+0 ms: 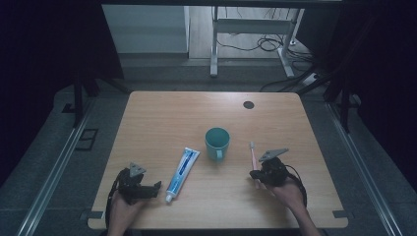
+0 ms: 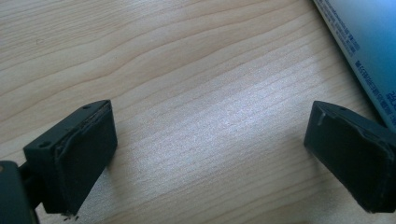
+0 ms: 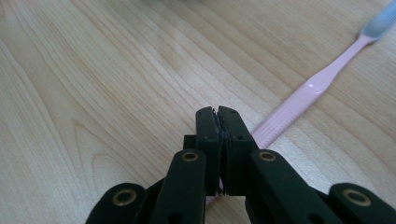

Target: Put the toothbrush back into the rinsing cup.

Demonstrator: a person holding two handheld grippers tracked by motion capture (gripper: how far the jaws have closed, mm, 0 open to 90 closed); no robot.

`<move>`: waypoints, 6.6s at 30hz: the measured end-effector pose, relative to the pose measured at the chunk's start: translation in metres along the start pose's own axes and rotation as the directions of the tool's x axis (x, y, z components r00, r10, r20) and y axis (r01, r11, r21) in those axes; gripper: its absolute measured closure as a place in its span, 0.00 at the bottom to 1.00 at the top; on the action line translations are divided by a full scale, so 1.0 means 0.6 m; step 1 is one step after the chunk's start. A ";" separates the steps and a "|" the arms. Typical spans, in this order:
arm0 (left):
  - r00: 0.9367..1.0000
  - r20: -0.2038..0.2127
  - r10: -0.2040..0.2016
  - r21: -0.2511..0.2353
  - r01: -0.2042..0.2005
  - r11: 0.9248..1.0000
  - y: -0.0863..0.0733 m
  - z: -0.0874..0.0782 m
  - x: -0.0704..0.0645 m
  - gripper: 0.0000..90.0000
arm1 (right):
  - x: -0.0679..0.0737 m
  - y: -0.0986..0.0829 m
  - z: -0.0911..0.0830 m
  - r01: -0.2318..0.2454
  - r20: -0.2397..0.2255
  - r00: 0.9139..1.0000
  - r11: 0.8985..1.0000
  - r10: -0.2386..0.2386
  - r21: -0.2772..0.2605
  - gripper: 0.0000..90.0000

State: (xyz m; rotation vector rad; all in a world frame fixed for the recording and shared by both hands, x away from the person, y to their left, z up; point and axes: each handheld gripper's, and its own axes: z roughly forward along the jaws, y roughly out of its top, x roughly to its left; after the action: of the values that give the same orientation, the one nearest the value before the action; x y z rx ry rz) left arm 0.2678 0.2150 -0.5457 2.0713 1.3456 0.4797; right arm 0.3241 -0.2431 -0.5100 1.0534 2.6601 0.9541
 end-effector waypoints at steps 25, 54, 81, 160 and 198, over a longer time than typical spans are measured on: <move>1.000 -0.001 -0.001 0.000 0.001 1.000 0.000 0.000 0.000 0.03 | -0.037 -0.036 -0.015 -0.059 0.074 0.996 0.998 0.056 0.029 0.94; 1.000 -0.004 -0.001 0.001 0.001 1.000 0.000 0.000 -0.001 0.03 | -0.070 -0.014 -0.046 -0.080 0.151 0.987 0.989 0.061 0.120 0.73; 1.000 -0.004 -0.001 0.001 0.001 1.000 0.000 0.000 -0.001 0.03 | -0.090 0.062 -0.004 -0.120 0.159 0.985 0.912 0.061 0.391 0.44; 1.000 -0.003 -0.005 0.000 0.005 1.000 0.000 0.000 -0.001 0.03 | -0.060 0.142 -0.064 -0.045 0.087 0.996 0.984 0.030 0.172 0.88; 1.000 -0.002 -0.004 0.000 0.004 1.000 0.000 0.000 -0.001 0.03 | -0.023 0.218 -0.079 0.002 0.022 1.000 0.992 0.001 -0.124 0.88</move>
State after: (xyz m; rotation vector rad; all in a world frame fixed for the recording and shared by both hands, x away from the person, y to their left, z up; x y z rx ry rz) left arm 0.2674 0.2144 -0.5457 2.0684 1.3509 0.4802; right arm 0.3937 -0.2035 -0.3953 1.0302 2.5463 1.0857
